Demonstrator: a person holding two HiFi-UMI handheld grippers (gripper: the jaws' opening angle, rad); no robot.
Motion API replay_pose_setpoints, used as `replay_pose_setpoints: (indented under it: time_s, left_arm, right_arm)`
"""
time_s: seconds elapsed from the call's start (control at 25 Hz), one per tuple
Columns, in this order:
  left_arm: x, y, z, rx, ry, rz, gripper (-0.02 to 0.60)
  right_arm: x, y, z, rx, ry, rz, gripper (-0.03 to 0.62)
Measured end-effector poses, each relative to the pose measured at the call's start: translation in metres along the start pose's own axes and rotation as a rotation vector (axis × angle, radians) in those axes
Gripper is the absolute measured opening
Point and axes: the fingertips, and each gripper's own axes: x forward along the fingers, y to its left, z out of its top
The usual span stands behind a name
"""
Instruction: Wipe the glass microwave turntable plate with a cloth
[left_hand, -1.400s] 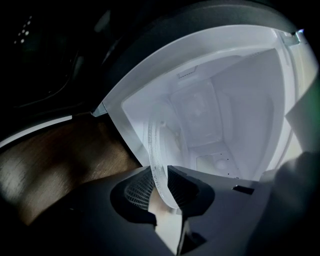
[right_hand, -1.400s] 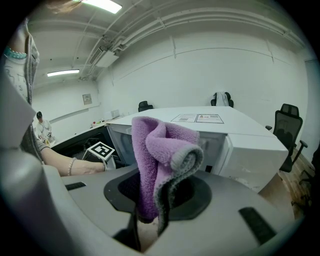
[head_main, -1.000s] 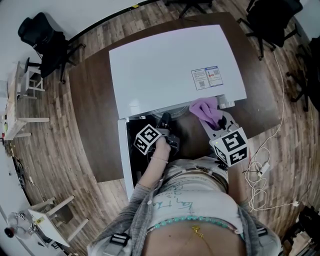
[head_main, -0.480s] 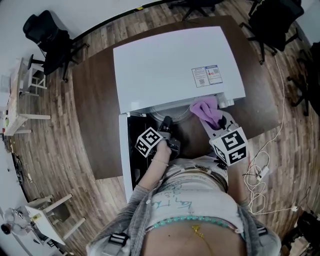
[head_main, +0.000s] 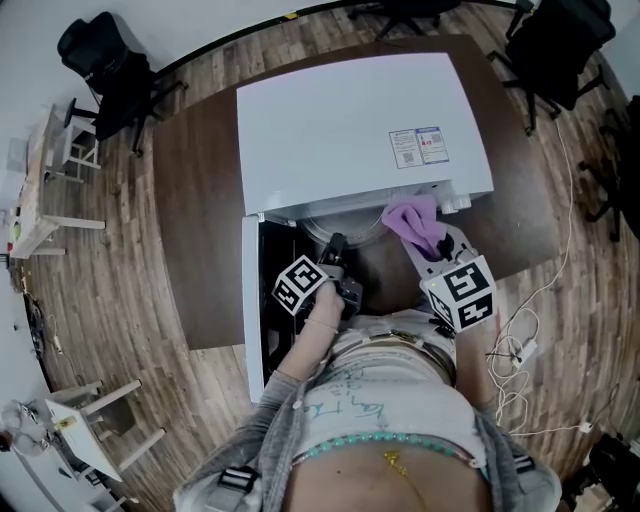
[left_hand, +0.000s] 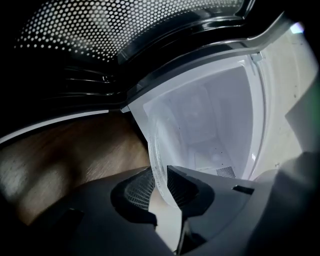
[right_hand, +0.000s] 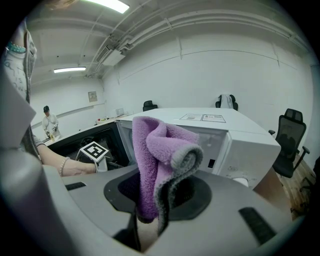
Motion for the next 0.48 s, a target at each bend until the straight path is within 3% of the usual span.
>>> replay_pose_setpoints:
  time_s: [0.48]
  left_arm:
    - [-0.007, 0.01, -0.024, -0.025, 0.04, -0.007, 0.086]
  right_arm:
    - [-0.001, 0.002, -0.007, -0.011, 0.022, 0.005, 0.112]
